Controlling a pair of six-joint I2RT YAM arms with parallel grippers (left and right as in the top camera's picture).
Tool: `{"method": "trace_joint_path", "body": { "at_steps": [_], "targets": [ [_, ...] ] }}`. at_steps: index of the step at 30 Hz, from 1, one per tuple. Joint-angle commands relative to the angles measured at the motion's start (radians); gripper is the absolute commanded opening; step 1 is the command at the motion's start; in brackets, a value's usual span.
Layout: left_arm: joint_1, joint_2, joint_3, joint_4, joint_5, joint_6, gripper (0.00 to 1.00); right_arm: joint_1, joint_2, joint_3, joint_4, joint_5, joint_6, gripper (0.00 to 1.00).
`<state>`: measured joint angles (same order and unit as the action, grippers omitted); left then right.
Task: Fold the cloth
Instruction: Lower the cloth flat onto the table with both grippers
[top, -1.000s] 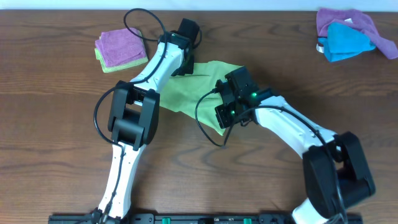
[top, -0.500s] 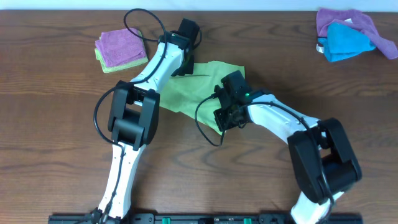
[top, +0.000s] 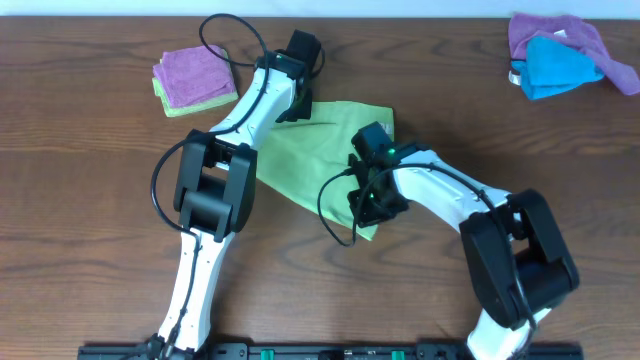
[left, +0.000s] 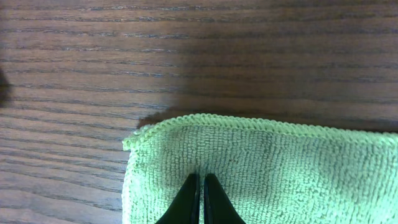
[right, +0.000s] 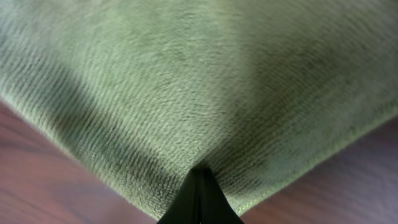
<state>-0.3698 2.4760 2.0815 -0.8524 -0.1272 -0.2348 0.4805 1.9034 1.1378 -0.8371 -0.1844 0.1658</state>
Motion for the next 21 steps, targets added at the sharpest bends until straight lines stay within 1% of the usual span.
{"method": "trace_joint_path", "body": {
  "at_steps": [1,5,10,17,21],
  "targets": [
    [0.003,0.006,-0.031,-0.013,-0.010,0.010,0.06,-0.054,0.040,-0.039,-0.045,0.175,0.096,0.01],
    [-0.001,0.006,-0.031,-0.037,0.008,-0.035,0.06,-0.143,0.023,-0.039,-0.064,0.211,0.104,0.01],
    [-0.017,0.006,-0.031,-0.055,0.061,-0.079,0.06,-0.206,0.005,-0.039,-0.064,0.222,0.103,0.01],
    [-0.077,0.006,-0.031,-0.041,0.076,-0.080,0.05,-0.208,0.002,-0.039,-0.068,0.222,0.100,0.01],
    [-0.114,0.006,-0.031,-0.037,0.076,-0.079,0.06,-0.201,0.002,-0.039,-0.100,0.230,0.100,0.01]
  ]
}}
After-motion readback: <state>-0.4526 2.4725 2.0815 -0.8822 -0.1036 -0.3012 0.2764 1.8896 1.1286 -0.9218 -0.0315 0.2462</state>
